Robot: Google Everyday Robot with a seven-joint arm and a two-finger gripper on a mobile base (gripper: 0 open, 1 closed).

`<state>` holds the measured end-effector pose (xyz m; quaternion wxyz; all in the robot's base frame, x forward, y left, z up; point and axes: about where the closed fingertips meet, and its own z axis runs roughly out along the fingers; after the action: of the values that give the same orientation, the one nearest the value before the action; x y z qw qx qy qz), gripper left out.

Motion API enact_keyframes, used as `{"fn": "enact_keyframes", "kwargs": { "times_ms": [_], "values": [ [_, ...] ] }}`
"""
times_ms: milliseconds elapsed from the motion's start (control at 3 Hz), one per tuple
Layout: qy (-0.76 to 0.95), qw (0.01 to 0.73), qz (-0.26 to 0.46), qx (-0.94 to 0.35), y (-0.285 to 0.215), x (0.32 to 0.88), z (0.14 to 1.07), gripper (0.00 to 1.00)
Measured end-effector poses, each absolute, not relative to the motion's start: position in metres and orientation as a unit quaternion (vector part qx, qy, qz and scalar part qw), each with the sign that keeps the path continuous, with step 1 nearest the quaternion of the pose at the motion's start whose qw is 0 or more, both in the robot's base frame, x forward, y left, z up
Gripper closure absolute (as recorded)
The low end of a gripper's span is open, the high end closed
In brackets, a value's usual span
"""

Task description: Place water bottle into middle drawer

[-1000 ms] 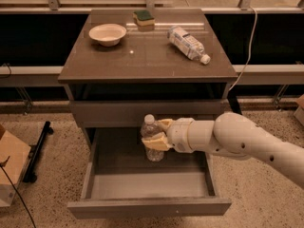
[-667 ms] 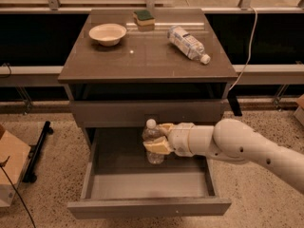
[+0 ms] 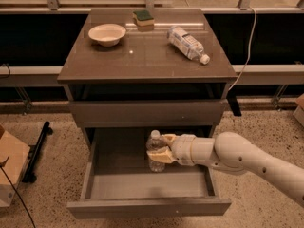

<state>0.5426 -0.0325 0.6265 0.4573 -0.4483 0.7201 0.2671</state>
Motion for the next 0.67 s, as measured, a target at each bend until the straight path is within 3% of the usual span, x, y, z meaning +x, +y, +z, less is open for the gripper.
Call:
{"fn": "enact_keyframes", "kwargs": {
  "times_ms": [667],
  "values": [
    [0.711,0.473,0.281,-0.438,-0.044,0.549,0.583,1.00]
  ]
}}
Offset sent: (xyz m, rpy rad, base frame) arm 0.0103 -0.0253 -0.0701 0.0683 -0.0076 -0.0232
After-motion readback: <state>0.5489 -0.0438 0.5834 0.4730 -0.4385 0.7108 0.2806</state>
